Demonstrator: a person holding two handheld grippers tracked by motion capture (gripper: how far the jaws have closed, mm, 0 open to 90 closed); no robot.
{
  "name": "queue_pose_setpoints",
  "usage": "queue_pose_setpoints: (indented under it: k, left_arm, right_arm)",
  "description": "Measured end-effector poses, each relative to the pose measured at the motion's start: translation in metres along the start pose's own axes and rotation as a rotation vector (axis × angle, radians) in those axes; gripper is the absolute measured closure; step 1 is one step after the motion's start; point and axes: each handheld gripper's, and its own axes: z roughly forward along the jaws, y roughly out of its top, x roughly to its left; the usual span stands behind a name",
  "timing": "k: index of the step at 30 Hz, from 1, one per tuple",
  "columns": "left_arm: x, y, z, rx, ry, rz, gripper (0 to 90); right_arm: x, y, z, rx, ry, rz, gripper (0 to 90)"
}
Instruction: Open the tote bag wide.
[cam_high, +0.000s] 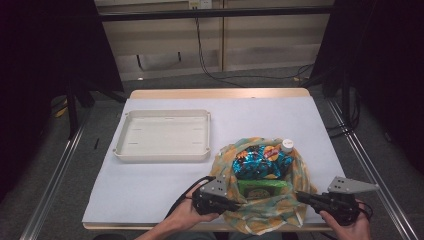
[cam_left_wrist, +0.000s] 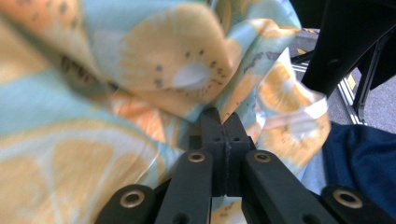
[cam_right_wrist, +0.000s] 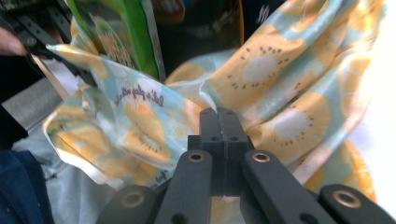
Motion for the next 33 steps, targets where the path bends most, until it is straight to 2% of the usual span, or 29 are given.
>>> queue_pose_setpoints:
  k: [1,2,4,7,10,12,14,15,17,18,19,20,21,22,23,25,26,27,28,31,33]
  left_arm:
    - [0.000,0.000,0.000,0.000,0.000,0.000,90.0]
    - [0.004,-0.005,0.000,0.008,0.010,-0.026,90.0]
    - [0.006,-0.006,0.000,0.024,0.011,-0.018,90.0]
    - [0.007,-0.008,0.000,0.037,0.027,-0.024,90.0]
    - [0.011,-0.011,-0.001,0.030,0.040,-0.044,90.0]
    - [0.011,-0.011,-0.001,0.037,0.042,-0.041,90.0]
    - [0.011,-0.011,-0.001,0.029,0.040,-0.038,90.0]
    - [0.010,-0.011,-0.002,0.004,0.033,-0.053,90.0]
    - [0.011,-0.011,-0.003,-0.001,0.032,-0.043,90.0]
    - [0.011,-0.011,-0.007,-0.026,0.015,-0.053,90.0]
    - [0.011,-0.011,-0.007,-0.026,0.015,-0.053,89.1]
    - [0.009,-0.009,-0.011,-0.048,0.009,-0.059,86.5]
    - [0.009,-0.009,-0.011,-0.048,0.009,-0.059,83.4]
    - [0.007,-0.006,-0.015,-0.073,0.005,-0.064,82.5]
    - [0.007,-0.006,-0.015,-0.073,0.005,-0.064,81.4]
    - [0.004,-0.004,-0.019,-0.091,0.009,-0.060,78.8]
    - [0.000,0.000,-0.026,-0.104,0.010,-0.046,75.3]
    - [0.000,0.000,-0.026,-0.104,0.010,-0.046,74.3]
    - [-0.002,0.002,-0.033,-0.130,0.015,-0.046,73.3]
    - [-0.003,0.003,-0.041,-0.157,0.023,-0.043,71.6]
    - [-0.004,0.005,-0.052,-0.193,0.043,-0.044,66.4]
  right_arm:
    - [0.000,0.000,0.000,0.000,0.000,0.000,90.0]
    - [0.000,0.001,0.002,0.015,0.007,-0.009,90.0]
    - [0.001,0.001,0.004,0.016,0.007,-0.014,90.0]
    - [0.002,0.003,0.011,0.049,0.011,-0.037,90.0]
    - [-0.001,0.002,0.014,0.062,0.030,-0.037,90.0]
    - [-0.001,0.002,0.015,0.068,0.031,-0.031,90.0]
    - [-0.002,0.001,0.017,0.079,0.027,-0.045,89.3]
    - [-0.001,0.001,0.018,0.083,0.023,-0.047,88.7]
    - [-0.001,0.001,0.018,0.082,0.023,-0.048,87.8]
    - [-0.001,0.001,0.016,0.060,0.032,-0.052,83.5]
    - [-0.001,0.001,0.016,0.060,0.032,-0.052,83.5]
    - [-0.001,0.002,0.012,0.029,0.040,-0.058,78.0]
    - [-0.001,0.002,0.012,0.029,0.040,-0.058,78.0]
    - [0.000,0.001,0.007,0.000,0.042,-0.045,71.6]
    - [0.000,0.001,0.007,0.000,0.042,-0.045,71.6]
    - [0.000,0.001,0.001,-0.038,0.044,-0.039,68.8]
    - [0.000,0.000,-0.003,-0.062,0.040,-0.033,64.2]
    - [0.000,0.000,-0.003,-0.062,0.040,-0.033,64.2]
    - [0.000,0.000,-0.005,-0.080,0.039,-0.041,59.6]
    - [0.002,0.001,-0.006,-0.095,0.037,-0.038,56.3]
    - [0.002,0.003,-0.009,-0.115,0.032,-0.039,50.6]
